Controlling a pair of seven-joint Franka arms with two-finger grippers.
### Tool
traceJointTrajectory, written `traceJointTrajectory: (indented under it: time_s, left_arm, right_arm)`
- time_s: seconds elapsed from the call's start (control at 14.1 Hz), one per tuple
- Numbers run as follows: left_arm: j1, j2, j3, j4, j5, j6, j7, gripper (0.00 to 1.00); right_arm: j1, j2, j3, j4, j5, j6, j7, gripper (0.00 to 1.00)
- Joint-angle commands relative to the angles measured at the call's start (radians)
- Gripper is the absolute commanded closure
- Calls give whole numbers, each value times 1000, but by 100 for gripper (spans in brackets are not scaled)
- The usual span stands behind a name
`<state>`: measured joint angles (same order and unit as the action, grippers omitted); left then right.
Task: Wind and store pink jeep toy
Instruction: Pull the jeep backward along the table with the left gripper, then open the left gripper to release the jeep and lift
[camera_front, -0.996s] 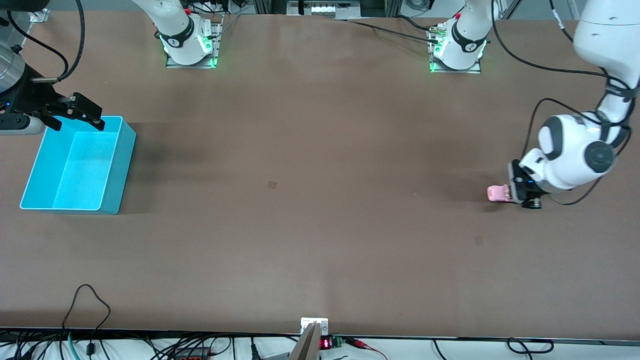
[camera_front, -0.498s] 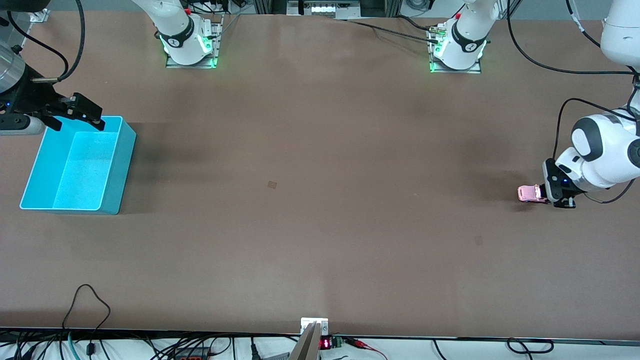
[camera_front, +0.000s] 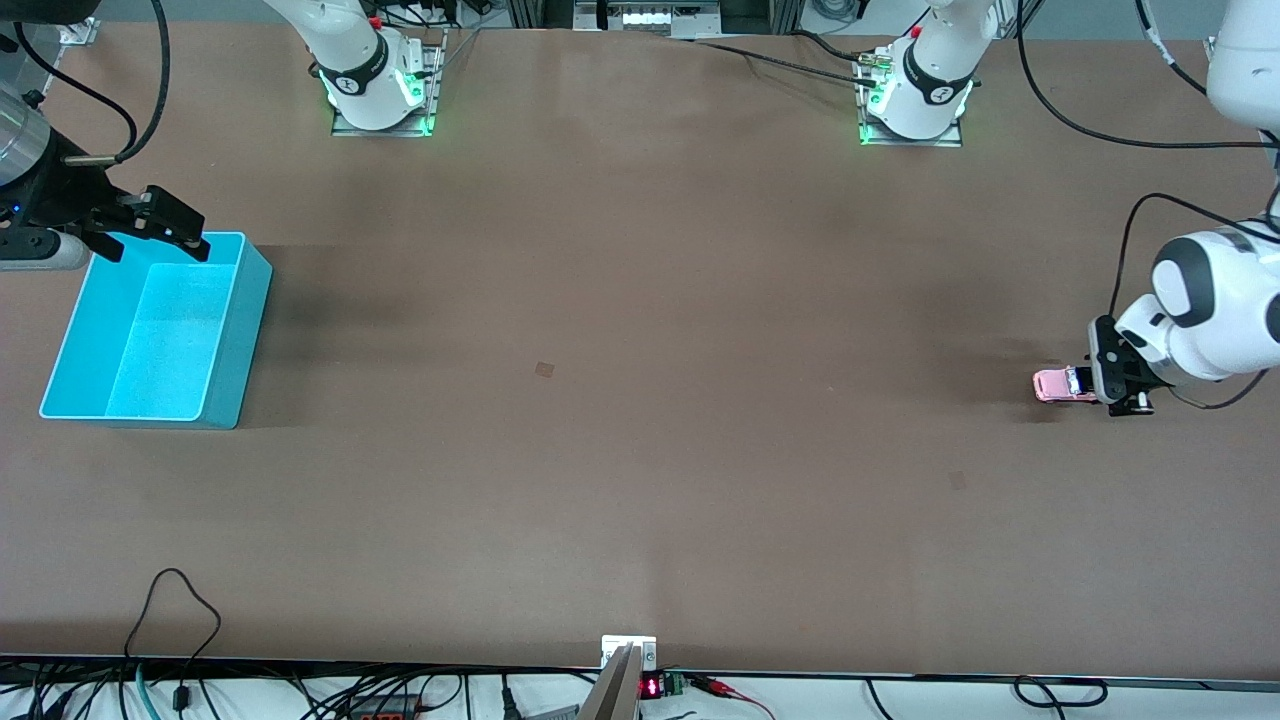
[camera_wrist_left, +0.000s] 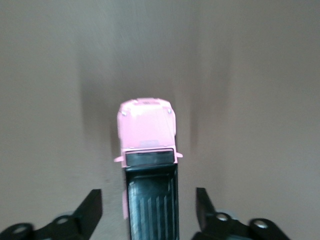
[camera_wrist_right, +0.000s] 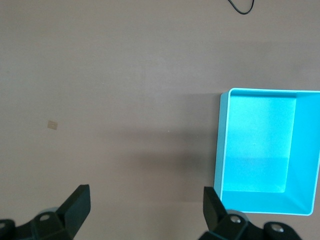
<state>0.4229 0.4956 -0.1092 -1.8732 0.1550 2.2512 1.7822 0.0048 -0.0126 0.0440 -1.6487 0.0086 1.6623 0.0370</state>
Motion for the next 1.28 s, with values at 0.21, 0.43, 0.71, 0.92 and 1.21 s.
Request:
traceJointTrajectory:
  time_s: [0.21,0.43,0.71,0.92,1.21]
  left_arm:
    - [-18,-42,-82,233,29,-368,-142,0]
    - [-93,-42,-84,330,35,-530,-356,0]
    - [-131,-42,-144,434,24,-737,-741,0]
    - [-133,-45,-220,477,23,-779,-993,0]
    - [-189,-92,-224,488,8,-777,-1243,0]
  right_arm:
    - [-8,2,4,10,8,-13,-8,0]
    - [-8,0,4,10,8,-13,-8,0]
    - [-9,0,4,10,8,-13,-8,0]
    - [-9,0,4,9,8,-13,-9,0]
    - [-9,0,4,9,8,-10,-11,0]
